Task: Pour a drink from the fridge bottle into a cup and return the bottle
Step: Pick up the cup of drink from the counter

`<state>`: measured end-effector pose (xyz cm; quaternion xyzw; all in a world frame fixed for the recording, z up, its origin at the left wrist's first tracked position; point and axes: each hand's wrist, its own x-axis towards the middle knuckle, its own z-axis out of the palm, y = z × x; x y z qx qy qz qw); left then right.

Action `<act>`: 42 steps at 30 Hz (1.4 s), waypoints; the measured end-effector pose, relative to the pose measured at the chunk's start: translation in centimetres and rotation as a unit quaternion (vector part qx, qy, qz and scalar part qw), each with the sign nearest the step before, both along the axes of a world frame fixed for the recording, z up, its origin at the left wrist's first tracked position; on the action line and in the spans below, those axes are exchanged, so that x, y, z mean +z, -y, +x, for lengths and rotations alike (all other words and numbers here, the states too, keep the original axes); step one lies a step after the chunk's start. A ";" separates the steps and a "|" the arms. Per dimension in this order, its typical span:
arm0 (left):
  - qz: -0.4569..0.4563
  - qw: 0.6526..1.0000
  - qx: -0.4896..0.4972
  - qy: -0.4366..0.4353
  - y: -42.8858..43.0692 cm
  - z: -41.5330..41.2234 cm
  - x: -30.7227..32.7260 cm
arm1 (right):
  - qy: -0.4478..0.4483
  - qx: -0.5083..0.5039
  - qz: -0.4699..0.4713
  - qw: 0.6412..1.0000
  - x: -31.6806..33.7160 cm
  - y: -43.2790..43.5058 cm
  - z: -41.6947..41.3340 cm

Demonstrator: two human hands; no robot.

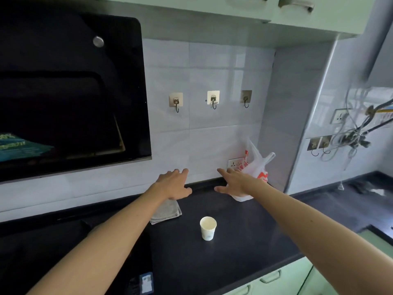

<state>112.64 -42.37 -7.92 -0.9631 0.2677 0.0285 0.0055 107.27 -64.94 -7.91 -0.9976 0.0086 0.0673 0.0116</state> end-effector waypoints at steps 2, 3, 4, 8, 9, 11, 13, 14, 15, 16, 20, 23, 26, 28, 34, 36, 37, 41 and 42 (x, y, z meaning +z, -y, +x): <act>0.015 1.000 -0.012 -0.004 -0.1 0.8 -0.5 | -0.007 -0.011 0.007 1.000 -0.1 0.0 0.4; 0.021 1.000 -0.019 -0.004 -0.1 1.2 -0.9 | -0.008 -0.016 0.008 1.000 -0.3 0.0 0.5; 0.026 0.999 -0.025 -0.004 -0.1 1.7 -1.2 | -0.009 -0.019 0.009 1.000 -0.5 0.0 0.7; 0.036 0.998 -0.039 -0.014 0.1 3.2 -2.8 | -0.021 -0.031 0.011 0.999 -1.9 0.6 1.3; 0.038 0.998 -0.043 -0.019 0.2 3.5 -3.4 | -0.028 -0.037 0.011 0.999 -2.4 0.9 1.5; 0.043 0.998 -0.046 -0.029 0.5 4.0 -4.7 | -0.040 -0.044 0.014 0.998 -3.5 1.3 1.9; 0.048 0.997 -0.044 -0.039 0.7 4.5 -5.8 | -0.052 -0.049 0.023 0.997 -4.7 1.8 2.4; 0.051 0.997 -0.043 -0.042 0.7 4.8 -6.4 | -0.059 -0.051 0.030 0.996 -5.3 2.0 2.7; 0.054 0.997 -0.043 -0.045 0.7 5.2 -7.1 | -0.067 -0.054 0.039 0.995 -5.9 2.3 3.1; 0.057 0.996 -0.042 -0.048 0.8 5.5 -7.7 | -0.074 -0.057 0.048 0.994 -6.4 2.7 3.5; 0.062 0.996 -0.032 -0.056 1.2 6.6 -10.3 | -0.092 -0.059 0.068 0.992 -7.9 4.3 5.2; 0.062 0.996 -0.023 -0.064 1.8 7.4 -12.0 | -0.101 -0.042 0.076 0.991 -9.1 5.4 6.5; 0.053 0.995 -0.005 -0.089 2.5 7.9 -14.1 | -0.101 -0.023 0.097 0.990 -10.7 6.7 7.6; 0.049 0.993 0.010 -0.111 3.0 8.0 -15.6 | -0.091 -0.013 0.120 0.988 -11.6 7.4 8.3; 0.023 0.988 0.042 -0.145 4.1 7.6 -19.4 | -0.101 0.014 0.197 0.975 -14.6 8.7 9.6; 0.015 0.986 0.056 -0.159 4.3 7.4 -20.6 | -0.108 0.024 0.212 0.971 -16.2 8.8 9.7; 0.013 0.984 0.064 -0.166 4.5 7.3 -21.2 | -0.115 0.029 0.218 0.969 -17.0 8.9 9.7; 0.008 0.979 0.082 -0.188 4.9 7.1 -23.3 | -0.142 0.049 0.229 0.962 -20.5 9.1 10.1; 0.008 0.978 0.085 -0.192 4.9 7.1 -23.8 | -0.148 0.052 0.234 0.960 -21.2 9.1 10.3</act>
